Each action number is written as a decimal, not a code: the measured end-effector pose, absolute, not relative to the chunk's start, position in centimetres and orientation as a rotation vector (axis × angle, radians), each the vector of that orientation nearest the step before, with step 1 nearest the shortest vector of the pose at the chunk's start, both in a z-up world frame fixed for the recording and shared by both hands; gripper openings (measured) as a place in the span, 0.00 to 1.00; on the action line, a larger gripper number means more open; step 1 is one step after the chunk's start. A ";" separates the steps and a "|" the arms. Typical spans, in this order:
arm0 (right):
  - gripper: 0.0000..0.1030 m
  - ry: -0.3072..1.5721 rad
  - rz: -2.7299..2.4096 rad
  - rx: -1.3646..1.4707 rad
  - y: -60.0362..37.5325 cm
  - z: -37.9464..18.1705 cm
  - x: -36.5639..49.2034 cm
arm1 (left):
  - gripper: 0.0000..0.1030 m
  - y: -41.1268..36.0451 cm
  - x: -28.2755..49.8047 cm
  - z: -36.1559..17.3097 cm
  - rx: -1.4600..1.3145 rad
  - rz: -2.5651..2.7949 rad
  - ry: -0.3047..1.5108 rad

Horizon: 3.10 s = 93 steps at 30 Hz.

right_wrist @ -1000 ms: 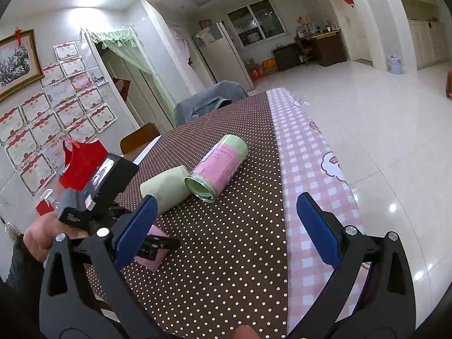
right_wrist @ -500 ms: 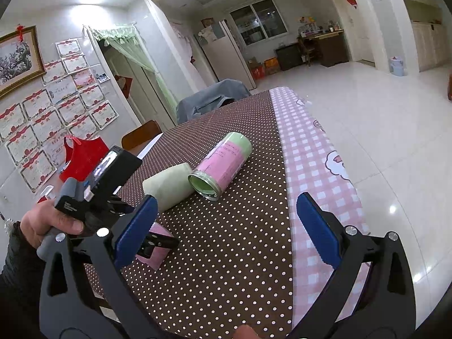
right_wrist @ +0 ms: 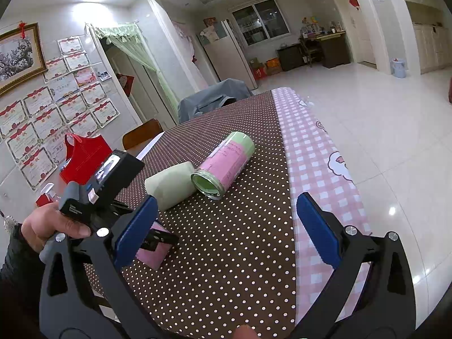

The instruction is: Flip cup upside down

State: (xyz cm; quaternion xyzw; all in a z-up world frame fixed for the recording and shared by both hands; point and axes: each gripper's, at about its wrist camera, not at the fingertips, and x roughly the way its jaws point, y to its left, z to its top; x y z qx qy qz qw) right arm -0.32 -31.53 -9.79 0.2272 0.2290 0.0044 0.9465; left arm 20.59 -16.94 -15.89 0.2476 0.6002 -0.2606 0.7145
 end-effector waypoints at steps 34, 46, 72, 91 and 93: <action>0.94 0.494 0.043 0.378 -27.0 -9.3 0.2 | 0.56 -7.5 6.7 -13.3 0.154 -0.501 0.376; 0.94 0.518 0.065 0.343 -25.1 -9.3 0.5 | 0.64 -7.6 4.4 -15.7 0.193 -0.463 0.285; 0.94 0.478 0.088 0.333 -24.1 -7.9 -0.6 | 0.92 -4.9 2.7 -9.3 0.187 -0.332 0.352; 0.94 0.491 0.140 0.171 -18.6 -4.6 -2.1 | 0.92 -1.0 0.8 -3.8 0.116 -0.158 0.522; 0.94 0.505 0.145 0.139 -17.9 -4.2 -2.6 | 0.92 -0.5 0.5 -3.4 0.108 -0.142 0.530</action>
